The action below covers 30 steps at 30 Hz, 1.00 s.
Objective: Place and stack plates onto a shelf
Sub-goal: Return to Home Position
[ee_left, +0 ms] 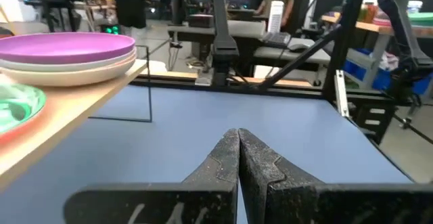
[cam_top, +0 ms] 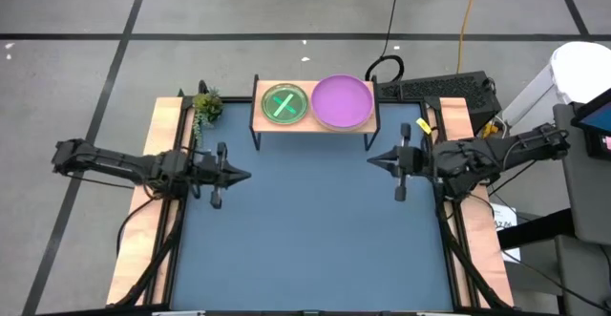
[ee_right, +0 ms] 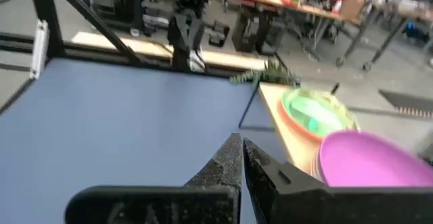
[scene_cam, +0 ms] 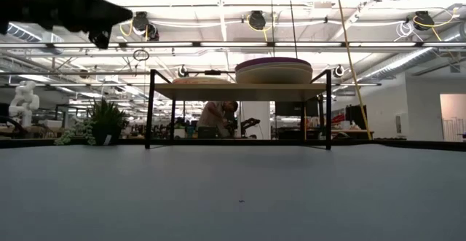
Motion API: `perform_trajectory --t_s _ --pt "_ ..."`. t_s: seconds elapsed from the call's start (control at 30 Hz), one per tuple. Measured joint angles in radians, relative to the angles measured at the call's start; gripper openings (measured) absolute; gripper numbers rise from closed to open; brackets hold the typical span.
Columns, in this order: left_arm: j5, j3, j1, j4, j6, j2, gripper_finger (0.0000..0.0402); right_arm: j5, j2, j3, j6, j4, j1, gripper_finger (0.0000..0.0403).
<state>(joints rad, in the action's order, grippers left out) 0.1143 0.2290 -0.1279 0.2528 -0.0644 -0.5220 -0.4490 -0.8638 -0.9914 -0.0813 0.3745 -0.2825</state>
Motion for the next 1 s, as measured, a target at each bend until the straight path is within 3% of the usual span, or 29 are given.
perform_trajectory --t_s 0.37,0.6,0.87,1.0 --pt "0.002 -0.058 0.029 0.164 0.092 0.0 0.0001 0.004 0.014 0.186 0.006 -0.148 0.022 0.0" --pt "-0.008 -0.058 0.023 0.158 0.035 0.0 0.0001 0.008 0.026 0.342 0.038 -0.347 0.019 0.0" --pt "-0.06 -0.058 -0.031 0.148 0.036 -0.001 0.0001 0.21 0.125 0.535 0.129 -0.55 0.019 0.0" --pt "-0.059 -0.057 -0.031 0.088 0.036 -0.002 0.0001 0.22 0.182 0.635 0.15 -0.65 0.019 0.0"
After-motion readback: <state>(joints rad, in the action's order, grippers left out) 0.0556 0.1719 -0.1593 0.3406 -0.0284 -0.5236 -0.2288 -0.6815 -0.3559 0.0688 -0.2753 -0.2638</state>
